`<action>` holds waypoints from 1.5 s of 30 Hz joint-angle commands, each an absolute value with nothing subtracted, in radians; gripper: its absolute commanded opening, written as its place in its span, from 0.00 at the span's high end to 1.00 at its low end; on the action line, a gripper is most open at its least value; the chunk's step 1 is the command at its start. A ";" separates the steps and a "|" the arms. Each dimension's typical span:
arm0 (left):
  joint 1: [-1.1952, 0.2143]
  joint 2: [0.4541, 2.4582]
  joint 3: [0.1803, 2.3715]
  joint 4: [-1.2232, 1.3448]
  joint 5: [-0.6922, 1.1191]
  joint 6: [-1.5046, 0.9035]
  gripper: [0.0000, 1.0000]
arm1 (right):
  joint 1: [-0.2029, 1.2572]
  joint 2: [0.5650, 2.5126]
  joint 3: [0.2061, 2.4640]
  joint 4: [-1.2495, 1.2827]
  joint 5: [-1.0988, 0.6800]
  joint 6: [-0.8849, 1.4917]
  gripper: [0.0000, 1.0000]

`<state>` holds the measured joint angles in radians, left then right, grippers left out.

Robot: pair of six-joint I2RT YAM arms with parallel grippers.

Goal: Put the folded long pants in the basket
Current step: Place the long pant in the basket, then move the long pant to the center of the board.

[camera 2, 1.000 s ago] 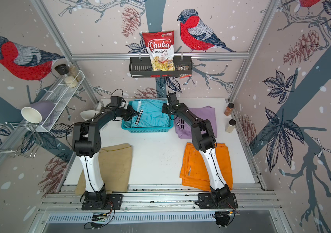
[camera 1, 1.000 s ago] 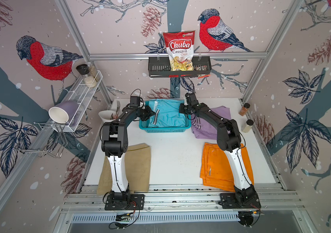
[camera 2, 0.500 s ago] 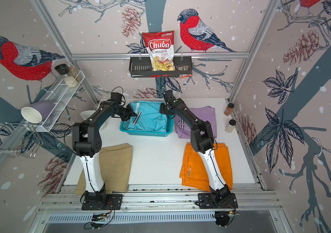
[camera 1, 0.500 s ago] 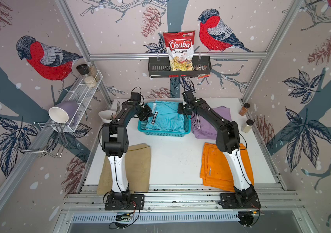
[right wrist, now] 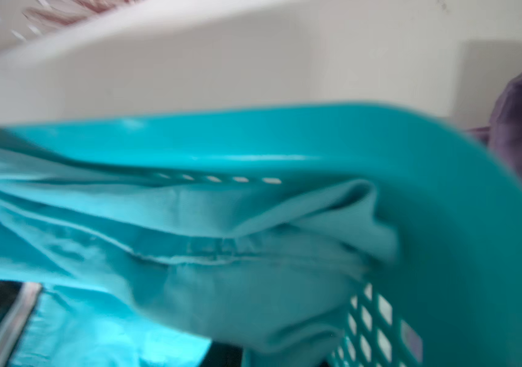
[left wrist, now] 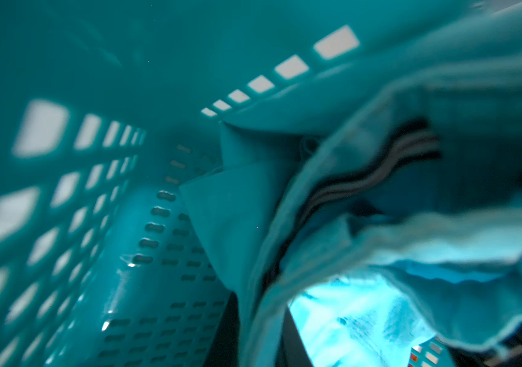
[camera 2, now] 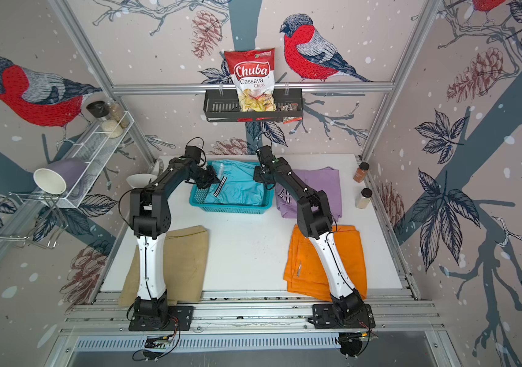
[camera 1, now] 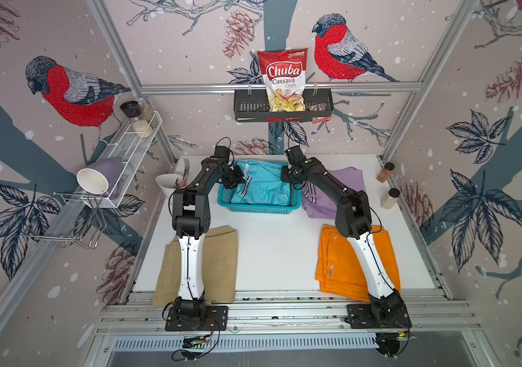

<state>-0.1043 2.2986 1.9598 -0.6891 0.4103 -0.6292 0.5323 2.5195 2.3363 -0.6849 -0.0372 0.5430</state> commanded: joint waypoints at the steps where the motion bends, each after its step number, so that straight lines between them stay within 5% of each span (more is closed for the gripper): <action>1: -0.099 2.253 1.930 -0.775 0.293 -0.667 0.67 | 0.524 2.497 2.326 -0.761 0.068 0.510 0.46; 4: -0.106 2.159 1.901 -0.757 0.261 -0.671 0.37 | 0.532 2.437 2.327 -0.740 0.092 0.488 0.36; 8: -0.118 2.031 1.881 -0.750 0.254 -0.681 0.16 | 0.537 2.351 2.327 -0.727 0.121 0.481 0.29; 16: -0.223 1.716 1.817 -0.773 0.193 -0.668 0.12 | 0.575 2.130 2.239 -0.729 0.127 0.477 0.23; 22: -0.253 1.206 1.326 -0.500 0.213 -0.676 0.04 | 0.801 1.702 1.483 -0.215 0.070 0.565 0.16; 26: -0.222 0.992 1.141 -0.535 0.201 -0.601 0.03 | 0.973 1.567 1.100 0.119 0.048 0.665 0.14; 33: -0.158 0.772 0.886 -0.597 0.069 -0.571 0.03 | 1.193 1.739 0.962 0.366 0.048 0.770 0.14; 45: -0.100 0.819 0.874 -0.645 0.065 -0.522 0.03 | 1.234 2.146 1.185 0.450 -0.119 0.836 0.26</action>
